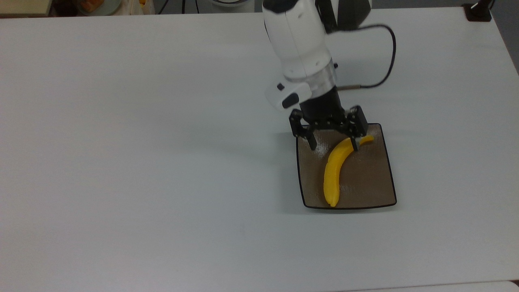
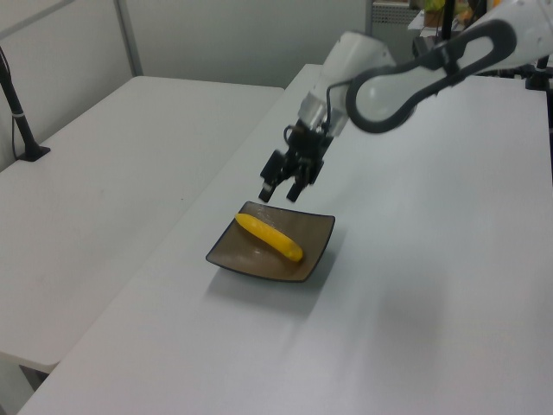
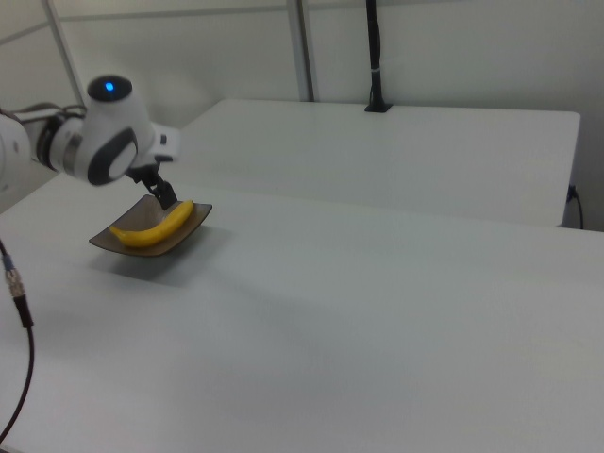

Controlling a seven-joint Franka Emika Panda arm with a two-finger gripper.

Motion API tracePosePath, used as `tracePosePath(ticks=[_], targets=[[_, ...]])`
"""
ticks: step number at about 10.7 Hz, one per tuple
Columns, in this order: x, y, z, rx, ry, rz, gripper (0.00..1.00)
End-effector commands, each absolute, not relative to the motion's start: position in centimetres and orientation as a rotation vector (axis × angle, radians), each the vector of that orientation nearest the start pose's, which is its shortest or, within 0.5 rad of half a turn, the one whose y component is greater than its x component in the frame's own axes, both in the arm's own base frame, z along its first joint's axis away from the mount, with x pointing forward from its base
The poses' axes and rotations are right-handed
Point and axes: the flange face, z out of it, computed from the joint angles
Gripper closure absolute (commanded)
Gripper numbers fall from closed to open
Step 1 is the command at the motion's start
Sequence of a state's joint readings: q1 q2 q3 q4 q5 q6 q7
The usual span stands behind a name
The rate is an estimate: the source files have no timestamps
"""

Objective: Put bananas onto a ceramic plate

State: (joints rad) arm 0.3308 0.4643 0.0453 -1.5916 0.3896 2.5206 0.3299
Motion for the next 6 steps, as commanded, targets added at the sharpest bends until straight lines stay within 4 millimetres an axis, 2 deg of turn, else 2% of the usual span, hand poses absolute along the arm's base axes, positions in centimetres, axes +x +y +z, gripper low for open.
tracePosePath(ticks=[1,3,6], targets=[[61.3,21.1,50.8,-2.966,0.078,-0.288,0.0],[58.1,18.6,55.2,-3.043,0.076,-0.173,0.0],[53.4,12.6,61.2,-3.086,0.142,-0.032,0.0]])
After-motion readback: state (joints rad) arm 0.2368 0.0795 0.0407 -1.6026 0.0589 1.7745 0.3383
